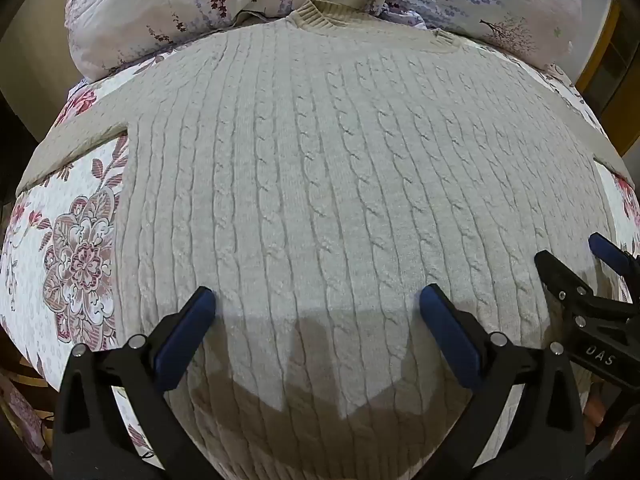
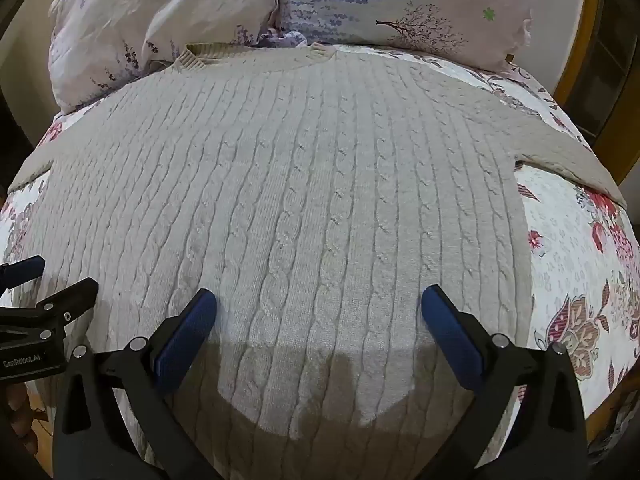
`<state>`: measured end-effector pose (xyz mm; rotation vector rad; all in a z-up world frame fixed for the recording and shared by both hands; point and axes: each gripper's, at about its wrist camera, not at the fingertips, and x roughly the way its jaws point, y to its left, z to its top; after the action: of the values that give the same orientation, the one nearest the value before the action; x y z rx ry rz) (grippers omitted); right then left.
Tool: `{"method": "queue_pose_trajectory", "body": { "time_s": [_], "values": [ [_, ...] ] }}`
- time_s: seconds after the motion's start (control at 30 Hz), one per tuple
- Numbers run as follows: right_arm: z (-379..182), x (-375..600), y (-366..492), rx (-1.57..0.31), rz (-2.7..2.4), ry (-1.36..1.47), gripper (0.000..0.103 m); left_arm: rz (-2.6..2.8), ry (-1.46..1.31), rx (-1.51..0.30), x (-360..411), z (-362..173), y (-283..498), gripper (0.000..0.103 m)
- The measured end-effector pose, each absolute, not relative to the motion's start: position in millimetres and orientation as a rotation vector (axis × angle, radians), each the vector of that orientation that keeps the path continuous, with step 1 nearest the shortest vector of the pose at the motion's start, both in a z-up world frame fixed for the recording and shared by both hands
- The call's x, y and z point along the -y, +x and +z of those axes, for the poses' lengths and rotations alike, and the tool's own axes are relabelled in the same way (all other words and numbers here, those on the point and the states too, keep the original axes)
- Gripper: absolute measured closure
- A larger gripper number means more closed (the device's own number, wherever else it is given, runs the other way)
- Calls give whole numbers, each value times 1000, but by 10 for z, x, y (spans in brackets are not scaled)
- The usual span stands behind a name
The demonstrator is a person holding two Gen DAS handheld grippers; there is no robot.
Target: Fold small clothes
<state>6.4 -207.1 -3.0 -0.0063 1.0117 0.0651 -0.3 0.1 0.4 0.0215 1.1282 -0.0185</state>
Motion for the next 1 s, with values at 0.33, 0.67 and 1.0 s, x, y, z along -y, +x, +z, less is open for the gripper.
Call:
{"method": "queue_pose_trajectory", "body": {
  "time_s": [0.33,0.67,1.0],
  "values": [
    [-23,2056,59,-1009,66,-13,1,-17,24,-1123,20,27,2,2],
    [-27,2088,66,-999,65,-7,1,-18,27,-1119,15,16,-9,2],
    [-30,2089,61,-997,65,-7,1,-18,27,-1118,14,18,-10,2]
  ]
}}
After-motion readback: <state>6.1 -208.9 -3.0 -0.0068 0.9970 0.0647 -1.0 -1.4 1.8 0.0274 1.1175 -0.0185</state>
